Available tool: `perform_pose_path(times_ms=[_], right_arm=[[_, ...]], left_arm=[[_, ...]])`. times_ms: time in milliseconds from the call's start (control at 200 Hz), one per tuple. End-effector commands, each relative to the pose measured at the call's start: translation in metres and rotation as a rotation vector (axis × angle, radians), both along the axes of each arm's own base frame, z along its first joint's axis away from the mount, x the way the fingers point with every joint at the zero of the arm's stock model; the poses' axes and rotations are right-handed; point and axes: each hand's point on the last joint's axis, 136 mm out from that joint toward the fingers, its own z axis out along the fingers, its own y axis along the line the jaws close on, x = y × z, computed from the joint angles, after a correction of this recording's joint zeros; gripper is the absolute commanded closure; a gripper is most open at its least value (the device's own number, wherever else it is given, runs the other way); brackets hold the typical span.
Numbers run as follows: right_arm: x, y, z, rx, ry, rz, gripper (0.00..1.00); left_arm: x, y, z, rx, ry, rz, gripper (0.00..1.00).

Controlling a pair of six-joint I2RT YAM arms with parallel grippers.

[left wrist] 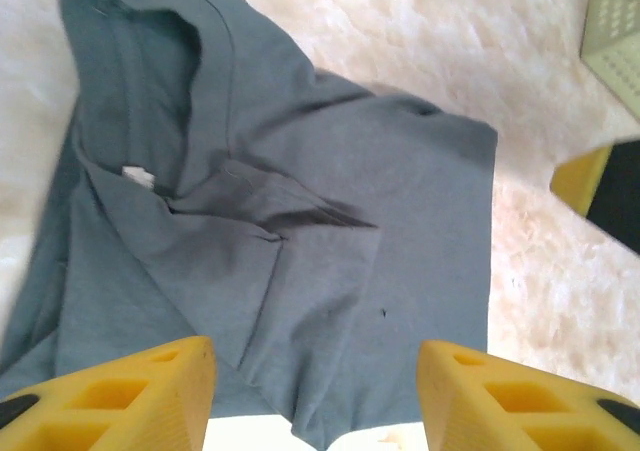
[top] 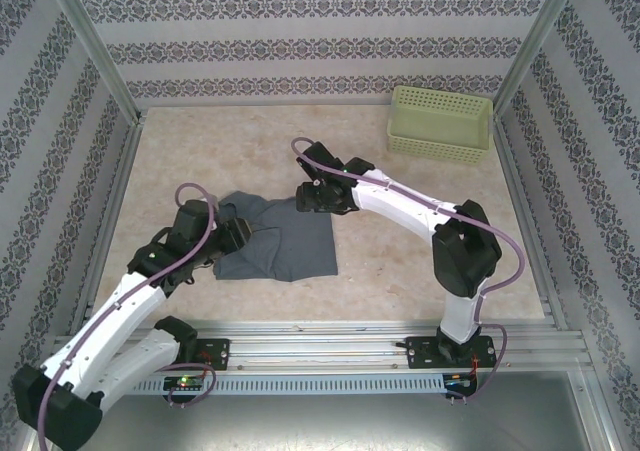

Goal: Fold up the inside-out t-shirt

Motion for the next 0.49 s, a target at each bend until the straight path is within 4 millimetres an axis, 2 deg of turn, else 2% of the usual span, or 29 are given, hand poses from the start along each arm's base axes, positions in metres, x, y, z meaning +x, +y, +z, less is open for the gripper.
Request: perform_pose_path(times_ms=[0,135,210,285,345,425,490], right_arm=[[0.006,0.018,-0.006,0.038,-0.013,0.039,0.41],[0.010,0.021,-0.020,0.041,0.007,0.038,0.42],[0.012,0.027,-0.028,0.080,0.021,0.049,0.43],[0.012,0.037,-0.039,0.125,0.071,0.068,0.43],[0.011,0.036,-0.051,0.122,0.109,0.056,0.44],[0.011,0.024,-0.071,0.077,0.149,0.013,0.44],[0.010,0.006,-0.088,0.029,0.184,-0.044,0.44]], left_arm=[[0.005,-0.013,-0.010,0.018,0.014,0.008,0.45],[0.014,-0.036,-0.030,0.052,0.076,-0.051,0.44],[0.019,-0.040,-0.046,0.090,0.130,-0.055,0.43],[0.021,-0.030,-0.065,0.140,0.178,0.003,0.43],[0.022,-0.024,-0.080,0.135,0.200,0.038,0.44],[0.021,-0.017,-0.100,0.102,0.219,0.071,0.45],[0.020,-0.010,-0.115,0.088,0.244,0.088,0.46]])
